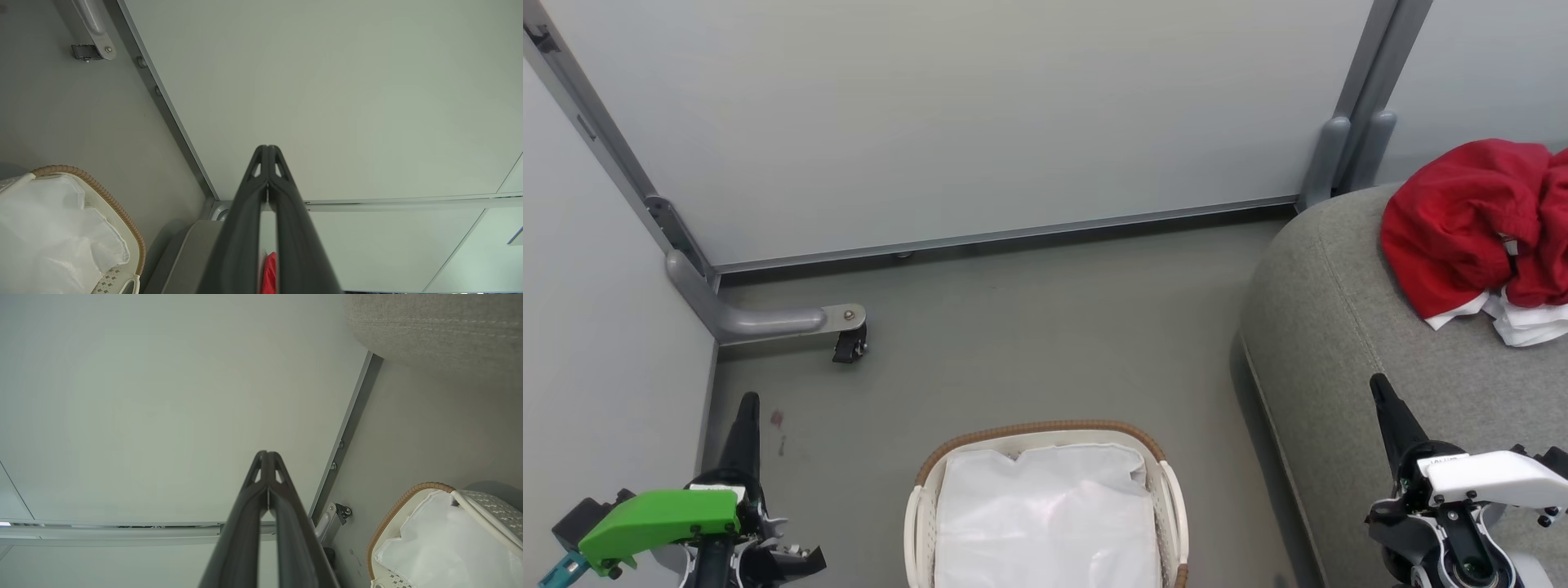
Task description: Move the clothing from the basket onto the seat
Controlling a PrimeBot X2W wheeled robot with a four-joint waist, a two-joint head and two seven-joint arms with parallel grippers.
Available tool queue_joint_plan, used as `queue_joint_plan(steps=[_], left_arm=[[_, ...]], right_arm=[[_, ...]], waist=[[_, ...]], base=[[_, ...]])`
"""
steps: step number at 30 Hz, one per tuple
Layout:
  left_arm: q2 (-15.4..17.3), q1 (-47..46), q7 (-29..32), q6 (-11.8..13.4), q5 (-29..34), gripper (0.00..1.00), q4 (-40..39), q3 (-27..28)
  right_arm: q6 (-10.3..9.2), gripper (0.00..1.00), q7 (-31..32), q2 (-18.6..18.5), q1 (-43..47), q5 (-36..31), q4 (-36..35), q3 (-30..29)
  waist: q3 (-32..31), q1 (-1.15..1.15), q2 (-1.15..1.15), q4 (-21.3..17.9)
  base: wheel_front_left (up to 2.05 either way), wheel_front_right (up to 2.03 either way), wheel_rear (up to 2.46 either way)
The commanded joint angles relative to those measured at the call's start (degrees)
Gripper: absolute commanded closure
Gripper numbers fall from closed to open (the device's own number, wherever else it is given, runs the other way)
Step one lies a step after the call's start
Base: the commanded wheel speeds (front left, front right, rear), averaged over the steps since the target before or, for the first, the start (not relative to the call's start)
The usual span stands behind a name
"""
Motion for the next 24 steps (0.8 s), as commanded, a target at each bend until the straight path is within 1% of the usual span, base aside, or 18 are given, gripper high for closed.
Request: queue_joint_plan(steps=[1, 17, 24], left_arm=[[0.31, -0.88, 0.36, -0.5, -1.18, 1.0, -0.43, 0.39], [0.33, -1.36, 1.93, -0.48, -6.79, 1.0, -1.02, 1.15], [0.33, -1.27, 2.04, -0.49, -6.78, 1.0, -0.95, 1.14]], right_arm=[[-0.03, 1.0, 0.47, -0.36, -0.76, 1.19, -0.37, -0.21], [-0.04, 1.0, 2.14, -0.41, -0.81, 7.27, -0.66, -0.63], [-0.03, 1.0, 2.11, -0.41, -0.79, 7.28, -0.64, -0.63]], waist=[[-0.01, 0.0, 0.0, 0.0], [-0.08, 0.0, 0.0, 0.04], [-0.09, 0.0, 0.0, 0.04]], base=[[0.0, 0.0, 0.0], [0.0, 0.0, 0.0], [0.0, 0.0, 0.0]])
